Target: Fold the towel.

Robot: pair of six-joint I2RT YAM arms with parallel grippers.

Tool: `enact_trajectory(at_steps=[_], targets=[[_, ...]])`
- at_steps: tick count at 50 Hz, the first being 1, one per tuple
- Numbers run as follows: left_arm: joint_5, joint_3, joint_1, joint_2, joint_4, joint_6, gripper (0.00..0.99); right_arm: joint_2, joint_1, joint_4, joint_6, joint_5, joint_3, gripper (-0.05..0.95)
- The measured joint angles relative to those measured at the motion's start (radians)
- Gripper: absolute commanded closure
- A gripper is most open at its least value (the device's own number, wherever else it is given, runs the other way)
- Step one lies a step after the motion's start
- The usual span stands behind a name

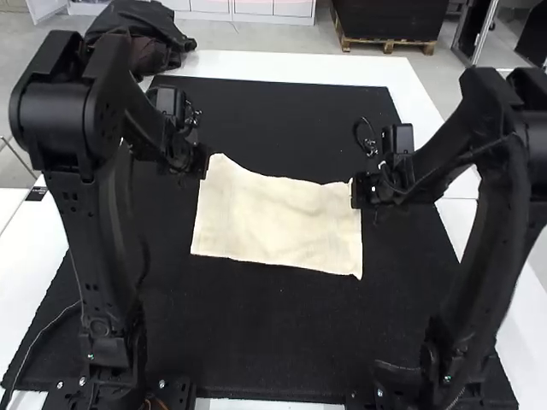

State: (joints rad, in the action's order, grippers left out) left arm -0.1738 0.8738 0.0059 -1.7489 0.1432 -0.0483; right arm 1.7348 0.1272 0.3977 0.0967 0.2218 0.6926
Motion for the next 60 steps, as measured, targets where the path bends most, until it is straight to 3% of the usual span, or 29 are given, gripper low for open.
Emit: enact_trajectory(at_steps=[18, 35, 60], targets=[[-0.035, -0.09, 0.031, 0.104, -0.033, -0.034, 0.97, -0.102, -0.05, -0.042, 0.0, 0.047, -0.07, 0.92], [-0.041, -0.179, 0.034, 0.241, -0.066, -0.042, 0.97, -0.213, -0.051, -0.153, 0.0, 0.075, -0.09, 0.92], [-0.04, -0.271, 0.034, 0.402, -0.179, -0.042, 0.97, -0.349, -0.051, -0.353, 0.005, 0.123, -0.129, 0.92]])
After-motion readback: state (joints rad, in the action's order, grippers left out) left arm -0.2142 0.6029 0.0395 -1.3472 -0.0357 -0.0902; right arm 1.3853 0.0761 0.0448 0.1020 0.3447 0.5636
